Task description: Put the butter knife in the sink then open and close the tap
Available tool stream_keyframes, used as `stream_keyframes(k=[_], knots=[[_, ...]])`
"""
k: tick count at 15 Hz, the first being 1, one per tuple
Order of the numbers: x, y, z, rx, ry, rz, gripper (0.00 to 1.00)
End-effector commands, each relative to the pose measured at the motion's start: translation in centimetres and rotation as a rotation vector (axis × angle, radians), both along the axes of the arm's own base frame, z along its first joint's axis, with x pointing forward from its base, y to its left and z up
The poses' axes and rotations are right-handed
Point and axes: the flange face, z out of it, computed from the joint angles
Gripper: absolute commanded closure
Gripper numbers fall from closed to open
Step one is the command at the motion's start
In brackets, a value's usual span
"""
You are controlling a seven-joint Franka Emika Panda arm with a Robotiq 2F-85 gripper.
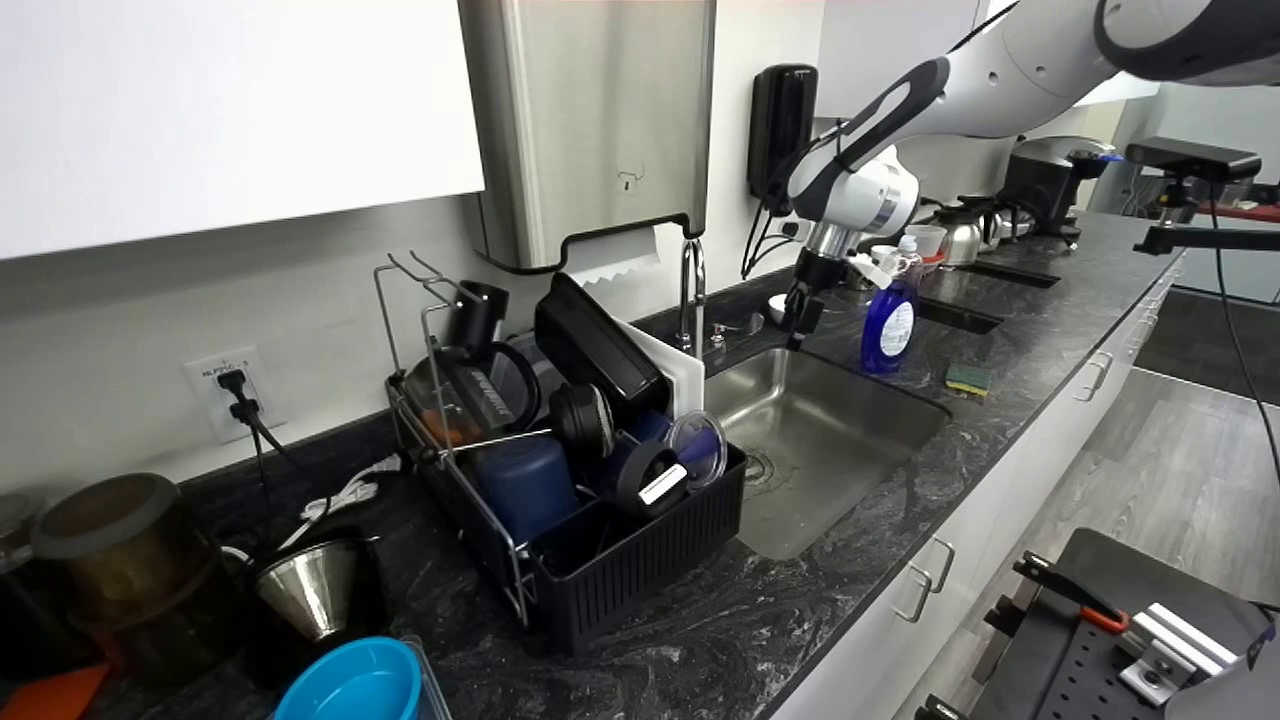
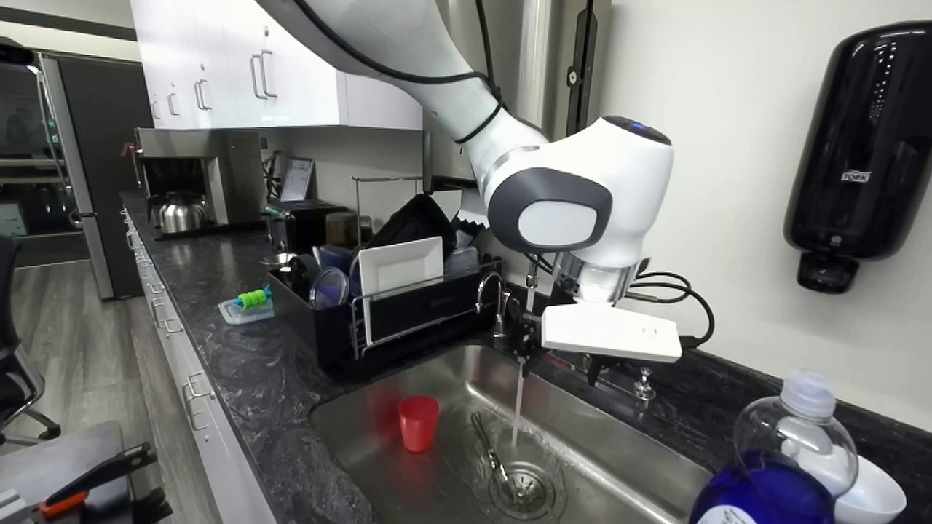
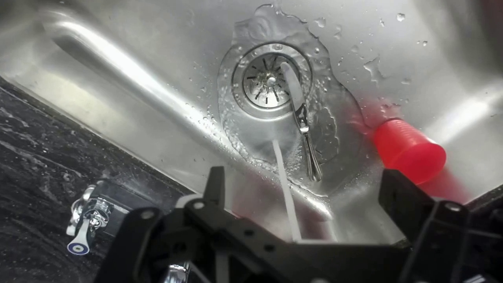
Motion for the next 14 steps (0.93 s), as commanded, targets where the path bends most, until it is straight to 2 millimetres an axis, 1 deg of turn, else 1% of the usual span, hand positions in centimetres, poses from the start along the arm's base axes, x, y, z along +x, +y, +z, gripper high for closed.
stream_keyframes(k=[1, 8, 14], knots=[[0.9, -0.1, -0.7, 0.003, -0.055, 0.037, 0.0], [2.1, -0.5, -2.0, -0.006, -0.144, 0.079, 0.0], [3.1, -1.3, -3.0, -0.019, -0.195, 0.091, 0.0]])
